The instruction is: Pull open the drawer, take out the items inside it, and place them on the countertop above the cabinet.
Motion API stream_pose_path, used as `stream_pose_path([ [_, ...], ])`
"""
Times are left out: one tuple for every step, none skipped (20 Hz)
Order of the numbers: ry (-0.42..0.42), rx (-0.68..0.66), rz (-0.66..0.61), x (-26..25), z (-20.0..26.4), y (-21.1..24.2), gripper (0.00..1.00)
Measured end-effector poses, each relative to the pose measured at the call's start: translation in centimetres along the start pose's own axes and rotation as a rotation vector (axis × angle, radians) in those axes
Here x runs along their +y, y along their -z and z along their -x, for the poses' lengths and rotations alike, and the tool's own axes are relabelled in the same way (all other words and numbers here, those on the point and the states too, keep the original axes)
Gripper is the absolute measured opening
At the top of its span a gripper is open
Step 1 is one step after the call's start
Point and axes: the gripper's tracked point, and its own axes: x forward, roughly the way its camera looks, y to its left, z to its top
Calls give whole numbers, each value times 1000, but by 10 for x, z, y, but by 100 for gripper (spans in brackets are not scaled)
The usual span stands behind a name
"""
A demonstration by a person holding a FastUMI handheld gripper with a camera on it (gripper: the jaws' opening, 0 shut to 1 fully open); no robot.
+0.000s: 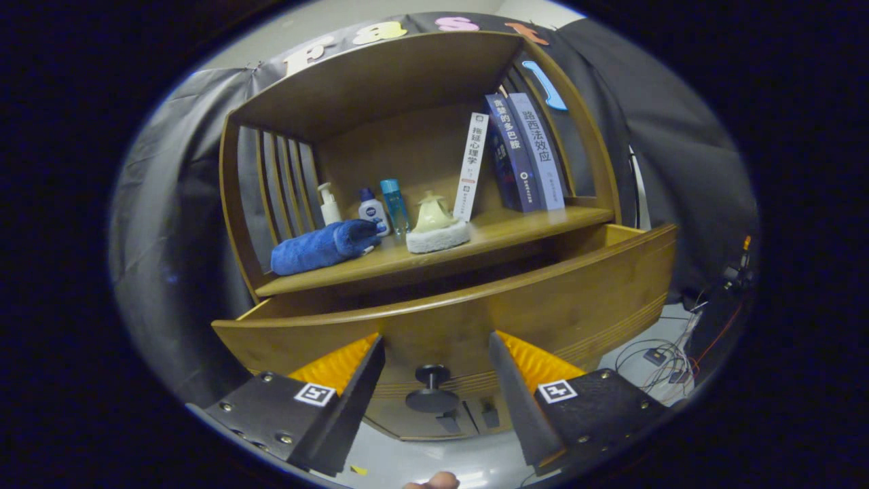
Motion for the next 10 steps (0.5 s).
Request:
stream_pose_path([
  [1, -3, -4, 0, -3, -1, 93],
  [0, -4, -6, 0, -8, -2, 93],
  [0, -3, -8, 0, -12, -3, 93],
  [1, -2, -8, 1, -15, -4, 93],
  [3, 7, -4, 1, -17, 0, 93],
  [6, 20, 4, 1, -22, 2, 93],
  [8, 31, 13, 0, -27, 3, 93],
  [10, 42, 22, 0, -31, 5, 93],
  [10, 48, 28, -1, -35, 5, 93],
  [9, 48, 25, -1, -39, 3, 93],
])
